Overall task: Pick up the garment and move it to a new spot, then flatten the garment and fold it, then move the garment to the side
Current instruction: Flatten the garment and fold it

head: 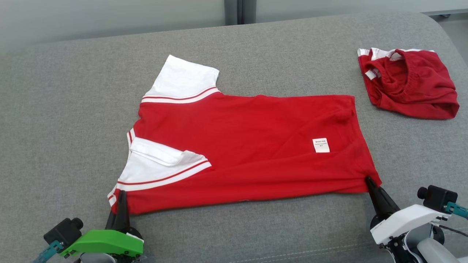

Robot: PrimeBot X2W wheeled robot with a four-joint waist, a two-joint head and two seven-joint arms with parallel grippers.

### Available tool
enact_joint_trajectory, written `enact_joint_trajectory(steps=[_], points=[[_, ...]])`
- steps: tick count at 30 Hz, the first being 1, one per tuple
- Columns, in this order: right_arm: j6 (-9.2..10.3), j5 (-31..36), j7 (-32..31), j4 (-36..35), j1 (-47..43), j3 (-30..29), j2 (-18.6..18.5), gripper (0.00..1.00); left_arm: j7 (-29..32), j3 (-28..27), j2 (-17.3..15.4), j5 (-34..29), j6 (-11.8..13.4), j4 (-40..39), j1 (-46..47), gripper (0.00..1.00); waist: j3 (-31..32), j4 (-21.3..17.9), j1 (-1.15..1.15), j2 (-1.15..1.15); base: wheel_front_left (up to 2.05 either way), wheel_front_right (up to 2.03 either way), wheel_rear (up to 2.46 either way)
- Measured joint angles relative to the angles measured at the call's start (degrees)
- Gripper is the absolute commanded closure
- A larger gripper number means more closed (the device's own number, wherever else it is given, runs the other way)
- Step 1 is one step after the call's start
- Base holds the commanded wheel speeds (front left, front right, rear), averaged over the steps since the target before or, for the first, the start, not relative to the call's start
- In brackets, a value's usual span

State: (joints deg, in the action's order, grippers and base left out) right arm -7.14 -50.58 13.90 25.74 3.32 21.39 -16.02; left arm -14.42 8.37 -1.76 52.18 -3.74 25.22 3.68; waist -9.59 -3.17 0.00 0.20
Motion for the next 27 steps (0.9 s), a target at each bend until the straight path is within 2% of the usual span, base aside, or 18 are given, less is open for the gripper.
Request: enact_joint_trajectory(steps=[7, 8, 9, 10, 11, 12, 21, 27], points=[[0.0, 0.0, -0.4, -0.3, -0.6, 0.5, -0.4, 1.0, 0.0, 1.1, -0.1, -0.6, 1.4, -2.3, -2.1, 1.0, 0.3, 0.0, 0.0, 0.0, 0.0, 0.0, 0.0], [0.01, 0.0, -0.4, -0.3, -0.6, 0.6, -0.3, 0.93, 0.0, 1.3, -0.1, -0.6, 1.7, -2.4, -2.7, 1.0, 0.4, -0.1, 0.0, 0.0, 0.0, 0.0, 0.0], [0.01, 0.0, -0.4, -0.3, -0.7, 0.5, -0.4, 0.72, 0.0, 1.7, -0.2, -0.6, 1.9, -2.5, -3.2, 0.73, 0.6, -0.1, 0.0, 0.0, 0.0, 0.0, 0.0], [0.01, 0.0, -0.4, -0.3, -0.9, 0.5, -0.4, 0.53, 0.0, 1.9, -0.2, -0.8, 2.2, -2.8, -3.7, 0.52, 0.6, -0.1, 0.0, 0.0, 0.0, 0.0, 0.0], [0.01, 0.0, -0.4, -0.2, -1.2, 0.5, -0.5, 0.13, 0.0, 2.1, -0.2, -1.1, 2.3, -3.1, -3.9, 0.13, 0.6, -0.2, 0.0, 0.0, 0.0, 0.0, 0.0], [0.01, 0.0, -0.5, -0.2, -1.6, 0.5, -0.5, 0.0, 0.0, 2.1, -0.2, -1.2, 2.5, -3.4, -4.0, 0.0, 0.7, -0.2, 0.0, 0.0, 0.0, 0.0, 0.0], [0.68, 0.0, -0.6, -0.2, -4.0, -0.7, -3.1, 0.0, 0.0, 0.0, -0.7, -3.4, 5.3, -6.6, -5.0, 0.0, 1.1, -0.5, 0.0, 0.0, 0.0, 0.0, 0.0], [1.25, 1.8, -0.6, -3.1, -2.6, -1.3, -6.2, 0.0, 0.0, 0.6, -4.4, -7.7, 5.6, -10.6, -3.7, 0.0, 1.1, -0.8, 0.0, 0.0, 0.0, 0.0, 0.0]])
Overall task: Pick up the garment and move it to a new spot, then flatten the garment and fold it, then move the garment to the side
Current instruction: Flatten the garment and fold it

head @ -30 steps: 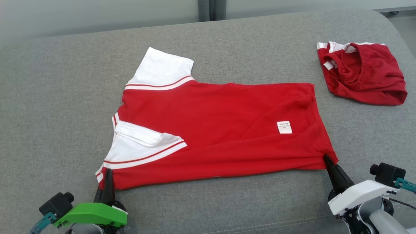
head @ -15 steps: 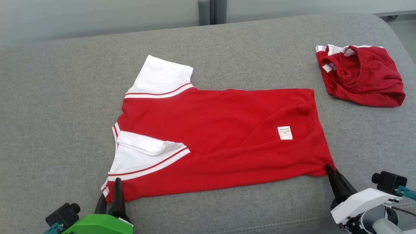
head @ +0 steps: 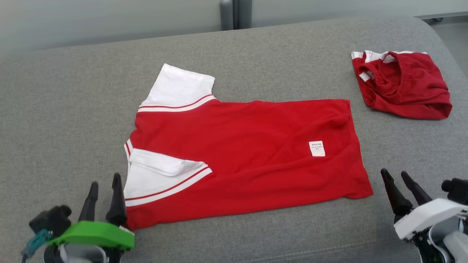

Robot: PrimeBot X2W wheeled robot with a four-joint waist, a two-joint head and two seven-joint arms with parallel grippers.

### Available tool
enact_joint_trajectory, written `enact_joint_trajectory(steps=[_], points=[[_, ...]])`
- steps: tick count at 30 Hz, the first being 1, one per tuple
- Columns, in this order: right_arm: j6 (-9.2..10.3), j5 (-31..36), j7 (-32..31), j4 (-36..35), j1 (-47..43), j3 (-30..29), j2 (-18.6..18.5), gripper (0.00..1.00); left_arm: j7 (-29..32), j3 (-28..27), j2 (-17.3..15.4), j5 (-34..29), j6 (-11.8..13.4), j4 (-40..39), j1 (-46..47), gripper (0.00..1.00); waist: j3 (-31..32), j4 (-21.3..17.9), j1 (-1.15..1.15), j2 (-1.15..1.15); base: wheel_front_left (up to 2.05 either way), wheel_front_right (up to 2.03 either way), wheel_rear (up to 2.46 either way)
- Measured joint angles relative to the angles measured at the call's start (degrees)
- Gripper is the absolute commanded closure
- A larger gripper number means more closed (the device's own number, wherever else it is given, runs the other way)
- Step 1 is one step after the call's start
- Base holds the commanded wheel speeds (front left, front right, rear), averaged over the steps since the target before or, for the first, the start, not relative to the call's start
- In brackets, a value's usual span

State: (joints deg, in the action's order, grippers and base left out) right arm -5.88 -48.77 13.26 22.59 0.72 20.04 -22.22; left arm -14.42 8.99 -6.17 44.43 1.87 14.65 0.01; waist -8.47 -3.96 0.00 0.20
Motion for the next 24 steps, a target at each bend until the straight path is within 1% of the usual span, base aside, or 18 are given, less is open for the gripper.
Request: enact_joint_trajectory(steps=[3, 7, 12, 16, 17, 21, 24], points=[[0.0, 1.7, -1.3, -1.9, 3.3, 0.7, -1.6, 0.0, 0.6, 2.6, -1.3, -2.9, 0.2, -2.2, 4.6, 0.0, -0.6, 0.0, 0.0, 0.0, 0.0, 0.0, 0.0], [-0.02, 4.0, -4.3, -3.7, 9.1, 2.0, -3.6, 0.0, 4.0, 5.7, -2.5, -6.3, 0.6, -3.4, 12.2, 0.0, -1.9, -0.1, 0.0, 0.0, 0.0, 0.0, 0.0], [-0.02, 5.3, -9.0, -4.6, 16.6, 3.4, -5.0, 0.0, 8.9, 8.2, -2.4, -7.8, 1.6, -2.1, 20.1, 0.0, -4.5, -0.4, 0.0, 0.0, 0.0, 0.0, 0.0], [-0.02, 6.1, -12.1, -4.6, 21.9, 4.0, -5.2, 0.0, 12.3, 9.7, -1.3, -8.3, 2.4, 0.5, 25.8, 0.0, -7.1, -0.7, 0.0, 0.0, 0.0, 0.0, 0.0], [-0.02, 6.5, -13.4, -4.7, 23.9, 4.4, -5.2, 0.0, 13.9, 10.1, -0.7, -9.4, 2.9, 2.1, 28.5, 0.0, -8.5, -0.8, 0.0, 0.0, 0.0, 0.0, 0.0], [-0.07, 7.2, -15.9, -4.8, 27.6, 6.1, -4.8, 0.0, 17.1, 10.5, -0.7, -11.0, 3.4, 5.0, 34.2, 0.0, -11.4, -1.0, 0.0, 0.0, 0.0, 0.0, 0.0], [-0.07, 7.6, -17.0, -4.9, 29.6, 6.8, -4.5, 0.0, 18.1, 10.2, -1.1, -11.9, 3.7, 6.1, 36.9, 0.0, -12.9, -1.2, 0.0, 0.0, 0.0, 0.0, 0.0]])
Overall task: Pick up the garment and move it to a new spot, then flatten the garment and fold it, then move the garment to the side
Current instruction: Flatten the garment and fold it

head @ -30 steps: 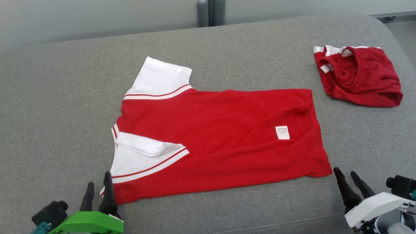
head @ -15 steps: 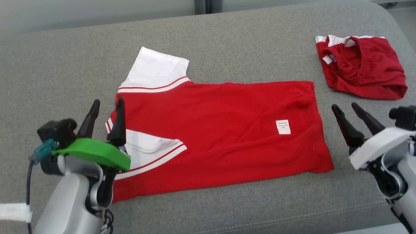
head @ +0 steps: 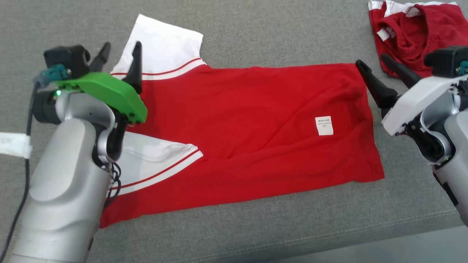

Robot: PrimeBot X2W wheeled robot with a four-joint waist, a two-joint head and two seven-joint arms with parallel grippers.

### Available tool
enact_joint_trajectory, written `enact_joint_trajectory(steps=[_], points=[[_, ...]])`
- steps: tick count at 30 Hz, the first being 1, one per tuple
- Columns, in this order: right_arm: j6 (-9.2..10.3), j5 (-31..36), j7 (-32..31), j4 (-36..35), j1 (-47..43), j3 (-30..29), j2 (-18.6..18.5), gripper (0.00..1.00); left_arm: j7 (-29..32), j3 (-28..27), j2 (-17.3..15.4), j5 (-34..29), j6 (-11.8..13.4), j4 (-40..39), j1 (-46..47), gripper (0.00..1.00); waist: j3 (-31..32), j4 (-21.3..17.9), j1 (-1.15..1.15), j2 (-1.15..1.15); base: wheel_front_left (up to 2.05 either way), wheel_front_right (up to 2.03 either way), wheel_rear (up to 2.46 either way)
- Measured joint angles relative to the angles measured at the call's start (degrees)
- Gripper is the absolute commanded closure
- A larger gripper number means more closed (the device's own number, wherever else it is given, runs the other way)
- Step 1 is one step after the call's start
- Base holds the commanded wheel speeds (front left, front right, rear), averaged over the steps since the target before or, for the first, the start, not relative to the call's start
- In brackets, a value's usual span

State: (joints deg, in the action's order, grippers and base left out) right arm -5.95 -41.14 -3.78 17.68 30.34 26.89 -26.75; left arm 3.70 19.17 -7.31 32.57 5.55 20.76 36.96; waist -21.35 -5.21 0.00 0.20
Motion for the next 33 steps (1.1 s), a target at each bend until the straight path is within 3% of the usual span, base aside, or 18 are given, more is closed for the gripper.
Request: enact_joint_trajectory(steps=[12, 21, 30, 31, 33], points=[[-0.57, 3.0, -3.6, 0.4, 10.3, 3.6, 2.1, 0.0, 5.8, -0.2, -3.3, -6.6, 0.9, 8.5, 12.5, 0.0, -8.3, -3.1, 0.0, 0.0, 0.0, 0.0, 0.0], [-0.59, 3.7, -3.9, 2.3, 13.3, 5.1, 3.0, 0.0, 6.8, -0.1, -3.8, -8.3, 1.1, 13.3, 17.1, 0.0, -11.4, -6.8, 0.0, 0.0, 0.0, 0.0, 0.0], [-0.87, 3.8, -4.3, 3.9, 15.3, 7.0, 3.8, 0.0, 6.6, -0.2, -4.3, -9.8, 1.1, 17.8, 20.6, 0.0, -12.7, -7.9, 0.0, 0.0, 0.0, 0.0, 0.0], [-1.1, 3.8, -4.3, 4.1, 15.4, 7.0, 3.9, 0.0, 6.6, -0.2, -4.2, -9.7, 1.1, 18.0, 20.7, 0.4, -12.7, -8.0, 0.0, 0.0, 0.0, 0.0, 0.0], [-1.1, 3.8, -4.3, 4.6, 15.7, 7.0, 3.7, 0.0, 6.6, 0.3, -3.8, -9.8, 1.1, 18.6, 21.0, 1.0, -12.8, -7.8, 0.0, 0.0, 0.0, 0.0, 0.0]])
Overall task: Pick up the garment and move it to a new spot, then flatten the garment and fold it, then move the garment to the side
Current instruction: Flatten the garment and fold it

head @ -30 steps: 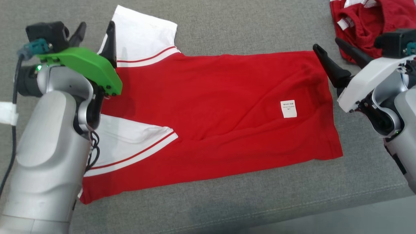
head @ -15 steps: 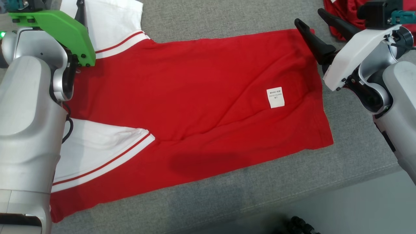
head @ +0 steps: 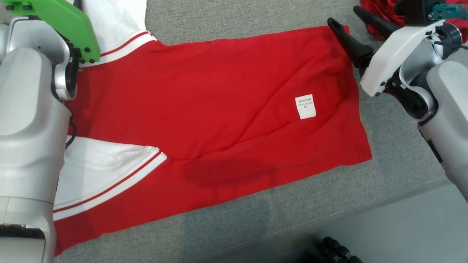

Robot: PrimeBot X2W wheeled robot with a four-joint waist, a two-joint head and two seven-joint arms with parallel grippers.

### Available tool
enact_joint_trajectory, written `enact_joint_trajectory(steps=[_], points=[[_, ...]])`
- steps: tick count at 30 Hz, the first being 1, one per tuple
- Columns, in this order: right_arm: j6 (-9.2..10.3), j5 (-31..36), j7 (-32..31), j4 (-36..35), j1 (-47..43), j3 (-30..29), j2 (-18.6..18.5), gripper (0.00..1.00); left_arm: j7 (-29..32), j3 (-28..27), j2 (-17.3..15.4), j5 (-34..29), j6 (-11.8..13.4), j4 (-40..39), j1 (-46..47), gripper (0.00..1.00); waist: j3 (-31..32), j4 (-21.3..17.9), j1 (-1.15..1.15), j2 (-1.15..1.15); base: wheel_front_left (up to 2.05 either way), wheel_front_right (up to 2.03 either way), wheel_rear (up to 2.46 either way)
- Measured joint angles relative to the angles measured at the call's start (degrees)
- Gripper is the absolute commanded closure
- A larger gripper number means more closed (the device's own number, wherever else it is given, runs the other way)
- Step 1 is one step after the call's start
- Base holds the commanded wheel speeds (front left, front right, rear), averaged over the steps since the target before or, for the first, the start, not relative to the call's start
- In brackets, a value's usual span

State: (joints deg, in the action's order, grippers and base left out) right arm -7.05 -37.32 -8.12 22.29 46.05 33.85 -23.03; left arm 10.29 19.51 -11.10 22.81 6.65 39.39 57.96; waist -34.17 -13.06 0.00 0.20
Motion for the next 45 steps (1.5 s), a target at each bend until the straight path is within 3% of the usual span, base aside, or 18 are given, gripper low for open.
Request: enact_joint_trajectory(steps=[4, 14, 25, 26, 30, 31, 32, 33, 35, 45], points=[[0.0, 0.0, 0.0, 1.1, 0.6, -0.3, -0.6, 0.0, 0.0, 1.3, 1.5, 0.0, -0.2, 0.9, 1.2, 1.0, 0.0, 0.8, 0.0, 0.0, 0.0, 0.0, 0.0], [-0.01, -0.5, -0.1, 4.5, 0.7, 0.5, -1.3, 0.0, -1.8, 1.1, 2.9, 1.8, -4.5, 0.5, 2.3, 1.0, 0.9, 4.0, 0.0, 0.0, 0.0, 0.0, 0.0], [-0.01, -0.9, -3.1, 7.2, 0.1, 4.1, -4.4, 0.0, -5.4, -0.3, 4.0, 4.9, -7.2, 0.3, 0.5, 1.0, 3.6, 7.4, 0.0, 0.0, 0.0, 0.0, 0.0], [-0.01, -0.9, -3.1, 7.0, -0.2, 4.6, -4.6, 0.02, -5.7, -0.4, 4.2, 5.1, -7.3, 0.4, 0.1, 1.0, 4.0, 7.6, 0.0, 0.0, 0.0, 0.0, 0.0], [-0.01, -1.1, -3.6, 5.9, -1.8, 6.6, -5.3, 0.39, -6.4, -0.8, 4.3, 5.3, -7.7, 0.8, -0.8, 1.0, 5.4, 8.2, 0.0, 0.0, 0.0, 0.0, 0.0], [-0.01, -1.1, -3.8, 5.6, -2.0, 7.2, -5.5, 0.58, -6.4, -0.9, 4.2, 5.3, -7.7, 0.9, -0.9, 1.0, 5.7, 8.3, 0.0, 0.0, 0.0, 0.0, 0.0], [-0.01, -1.0, -3.8, 5.5, -2.0, 7.7, -5.5, 0.64, -6.6, -1.1, 4.1, 5.4, -7.7, 0.9, -1.1, 1.0, 6.0, 8.4, 0.0, 0.0, 0.0, 0.0, 0.0], [-0.01, -1.0, -3.8, 5.2, -2.0, 8.0, -5.6, 0.81, -6.9, -1.3, 4.0, 5.6, -7.7, 0.9, -1.4, 1.0, 6.3, 8.4, 0.0, 0.0, 0.0, 0.0, 0.0], [-0.08, -1.0, -3.1, 4.7, -2.0, 8.1, -5.5, 1.0, -7.4, -2.2, 3.9, 6.4, -7.8, 0.9, -1.9, 1.0, 6.8, 8.3, 0.0, 0.0, 0.0, 0.0, 0.0], [-0.08, -1.0, 5.8, 2.9, -3.4, 5.6, -5.6, 1.0, -12.7, -6.2, 3.2, 11.5, -10.7, -2.8, -6.1, 1.0, 9.7, 8.2, 0.0, 0.0, 0.0, 0.0, 0.0]])
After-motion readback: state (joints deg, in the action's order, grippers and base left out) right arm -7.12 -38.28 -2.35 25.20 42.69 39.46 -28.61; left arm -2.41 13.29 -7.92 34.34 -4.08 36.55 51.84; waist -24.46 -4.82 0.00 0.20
